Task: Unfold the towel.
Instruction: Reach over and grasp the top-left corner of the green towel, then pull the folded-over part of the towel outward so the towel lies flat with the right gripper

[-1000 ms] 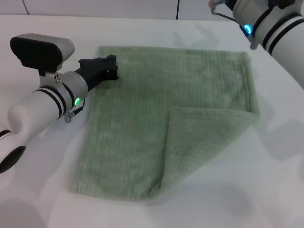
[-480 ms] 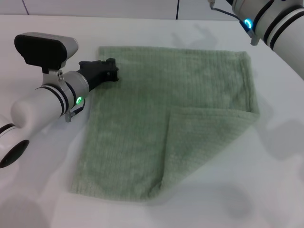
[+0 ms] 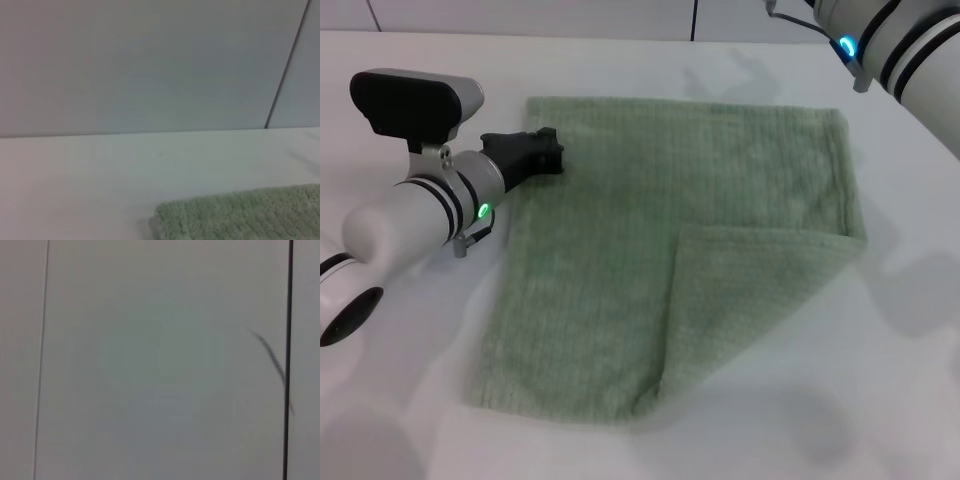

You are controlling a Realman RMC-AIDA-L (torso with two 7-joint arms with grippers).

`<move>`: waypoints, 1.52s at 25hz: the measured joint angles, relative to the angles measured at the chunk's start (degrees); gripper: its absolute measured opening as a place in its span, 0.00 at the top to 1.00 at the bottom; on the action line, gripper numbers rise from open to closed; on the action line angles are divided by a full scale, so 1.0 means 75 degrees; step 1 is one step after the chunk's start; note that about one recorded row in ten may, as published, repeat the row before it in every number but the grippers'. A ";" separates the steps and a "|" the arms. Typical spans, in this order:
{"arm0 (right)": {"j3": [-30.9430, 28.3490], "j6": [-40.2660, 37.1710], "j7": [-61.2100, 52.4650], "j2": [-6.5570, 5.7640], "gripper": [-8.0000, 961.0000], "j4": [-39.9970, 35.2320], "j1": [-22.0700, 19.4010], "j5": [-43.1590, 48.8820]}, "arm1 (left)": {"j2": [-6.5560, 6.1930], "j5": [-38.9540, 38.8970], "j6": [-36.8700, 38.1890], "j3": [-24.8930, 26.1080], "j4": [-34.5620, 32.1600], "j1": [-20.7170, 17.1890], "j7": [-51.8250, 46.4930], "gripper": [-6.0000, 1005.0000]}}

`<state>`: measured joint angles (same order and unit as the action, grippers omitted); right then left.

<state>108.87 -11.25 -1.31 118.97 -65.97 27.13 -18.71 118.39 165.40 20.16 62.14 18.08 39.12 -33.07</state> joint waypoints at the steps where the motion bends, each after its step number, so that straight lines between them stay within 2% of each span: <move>1: -0.0008 0.0000 0.0000 0.0002 0.22 -0.0002 0.0000 0.0000 | 0.0000 0.0002 -0.0009 0.0004 -0.0008 0.0005 0.0000 0.98; 15: -0.0030 0.0244 0.0000 -0.0017 0.22 -0.0118 0.0057 0.0000 | -0.0001 0.0001 -0.0147 -0.0035 -0.0036 0.0049 0.0001 0.97; 20: -0.0033 0.0827 0.0000 -0.0020 0.22 -0.0464 0.0070 -0.0001 | 0.0003 0.0001 -0.0146 -0.0046 -0.0035 0.0048 0.0002 0.97; 21: -0.0033 0.1429 0.0000 -0.0021 0.22 -0.0788 0.0115 -0.0001 | 0.0004 0.0001 -0.0145 -0.0047 -0.0035 0.0047 0.0003 0.97; 22: -0.0033 0.1429 0.0000 -0.0021 0.22 -0.0788 0.0115 -0.0001 | 0.0004 0.0001 -0.0145 -0.0047 -0.0035 0.0047 0.0003 0.97; 24: -0.0036 0.2258 0.0000 -0.0030 0.22 -0.1198 0.0184 -0.0001 | 0.0006 0.0001 -0.0145 -0.0053 -0.0023 0.0046 0.0004 0.97; 26: -0.0115 0.3689 0.0033 -0.0036 0.22 -0.1877 0.0325 -0.0005 | 0.0008 0.0001 -0.0146 -0.0061 -0.0012 0.0046 0.0010 0.97; 27: -0.0115 0.3689 0.0033 -0.0036 0.22 -0.1877 0.0325 -0.0005 | 0.0008 0.0001 -0.0146 -0.0061 -0.0012 0.0046 0.0010 0.97; 28: -0.0232 0.4671 0.0162 -0.0026 0.22 -0.2295 0.0436 -0.0045 | 0.0009 0.0000 -0.0146 -0.0061 -0.0010 0.0046 0.0011 0.97; 29: -0.0232 0.4671 0.0162 -0.0026 0.22 -0.2295 0.0436 -0.0045 | 0.0010 0.0001 -0.0146 -0.0061 0.0000 0.0044 0.0011 0.97; 32: -0.0382 0.6046 0.0288 -0.0011 0.22 -0.2843 0.0577 -0.0089 | 0.0010 0.0001 -0.0146 -0.0061 0.0030 0.0022 0.0011 0.97; 35: -0.0475 0.7001 0.0426 -0.0012 0.22 -0.3302 0.0615 -0.0101 | 0.0003 0.0001 -0.0146 -0.0061 0.0038 -0.0001 0.0010 0.97; 36: -0.0595 0.7662 0.0710 -0.0005 0.22 -0.3566 0.0656 -0.0248 | 0.0002 0.0001 -0.0146 -0.0060 0.0038 -0.0004 0.0010 0.96; 37: -0.0595 0.7662 0.0710 -0.0005 0.22 -0.3566 0.0656 -0.0248 | 0.0002 0.0001 -0.0146 -0.0060 0.0038 -0.0004 0.0010 0.96; 38: -0.0784 0.8210 0.1005 -0.0001 0.22 -0.3644 0.0759 -0.0544 | 0.0001 0.0000 -0.0146 -0.0060 0.0039 -0.0005 0.0009 0.96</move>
<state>102.99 50.33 6.22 118.96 -93.30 32.82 -22.79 118.40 165.40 19.07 61.69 18.37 39.08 -33.00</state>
